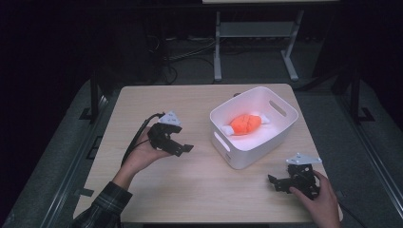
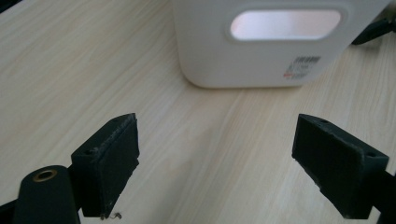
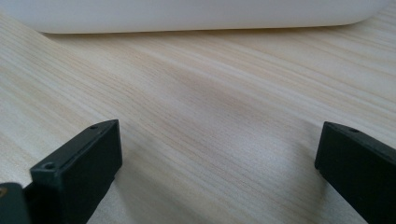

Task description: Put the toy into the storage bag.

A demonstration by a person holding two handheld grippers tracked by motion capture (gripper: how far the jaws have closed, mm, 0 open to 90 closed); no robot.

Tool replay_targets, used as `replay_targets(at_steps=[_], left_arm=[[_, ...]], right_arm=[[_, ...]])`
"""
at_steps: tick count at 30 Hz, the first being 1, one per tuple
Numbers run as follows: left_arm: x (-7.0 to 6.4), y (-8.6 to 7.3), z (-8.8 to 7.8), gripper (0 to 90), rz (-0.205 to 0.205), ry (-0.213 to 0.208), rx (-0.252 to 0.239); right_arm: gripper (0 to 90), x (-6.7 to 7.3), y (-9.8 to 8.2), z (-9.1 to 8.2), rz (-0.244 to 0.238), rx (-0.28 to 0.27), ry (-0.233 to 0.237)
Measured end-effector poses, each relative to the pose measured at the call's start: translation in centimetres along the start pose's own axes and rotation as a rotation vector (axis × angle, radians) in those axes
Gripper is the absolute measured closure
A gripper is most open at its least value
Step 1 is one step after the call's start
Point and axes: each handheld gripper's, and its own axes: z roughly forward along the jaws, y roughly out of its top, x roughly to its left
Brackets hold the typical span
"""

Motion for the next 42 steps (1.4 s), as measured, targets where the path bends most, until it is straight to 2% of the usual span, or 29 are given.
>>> replay_targets(at_steps=[3,4,5,6,10,11,14,15,16,19,23,30,35,38,41,42], left_arm=[[-0.5,-1.9,-0.5,14.0,-0.016,0.028,-0.019],[-0.5,-1.9,-0.5,14.1,-0.016,0.028,-0.019],[-0.7,-2.8,-0.8,14.1,-0.020,0.042,-0.024],[-0.7,-2.8,-0.8,14.1,-0.020,0.042,-0.024],[-1.2,-4.5,-1.4,14.1,-0.032,0.063,-0.048],[-1.6,-5.4,-1.6,14.1,-0.034,0.079,-0.055],[-1.9,-6.3,-1.8,14.1,-0.032,0.097,-0.060],[-2.2,-7.3,-2.1,14.1,-0.038,0.112,-0.064],[-2.2,-7.3,-2.1,14.1,-0.038,0.112,-0.064],[-2.6,-8.7,-2.5,14.1,-0.050,0.134,-0.076],[-2.9,-10.6,-2.9,14.1,-0.072,0.154,-0.075],[-2.9,-13.9,-3.1,14.0,-0.120,0.169,-0.031],[-3.0,-15.4,-2.8,13.9,-0.110,0.191,0.030],[-2.8,-15.7,-2.7,13.7,-0.107,0.196,0.045],[-2.6,-16.0,-2.6,13.4,-0.136,0.171,0.029],[-2.5,-16.4,-2.6,12.7,-0.132,0.168,0.000]], right_arm=[[0.2,0.0,0.0,0.0,0.001,0.000,0.002],[0.2,0.0,0.0,0.0,0.001,0.000,0.002],[0.2,0.0,0.0,0.0,0.001,0.000,0.001],[0.2,0.0,0.0,0.0,0.001,0.000,0.001],[0.2,0.0,0.0,0.0,0.001,0.001,0.001],[0.2,0.0,0.0,0.0,0.001,0.001,0.001],[0.2,0.0,0.0,0.0,0.001,0.001,0.001],[0.2,0.0,0.0,0.0,0.001,0.001,0.001],[0.2,0.0,0.0,0.0,0.001,0.001,0.001],[0.2,0.0,0.0,0.0,0.001,0.001,0.001],[0.2,0.0,0.0,0.0,0.001,0.001,0.001],[0.2,0.0,0.0,0.0,0.001,0.001,0.001],[0.2,0.0,0.0,0.0,0.001,0.001,0.001],[0.2,0.0,0.0,0.0,0.001,0.000,0.001],[0.2,0.0,0.0,0.0,0.001,0.000,0.001],[0.2,0.0,0.0,0.0,0.001,0.000,0.001]])
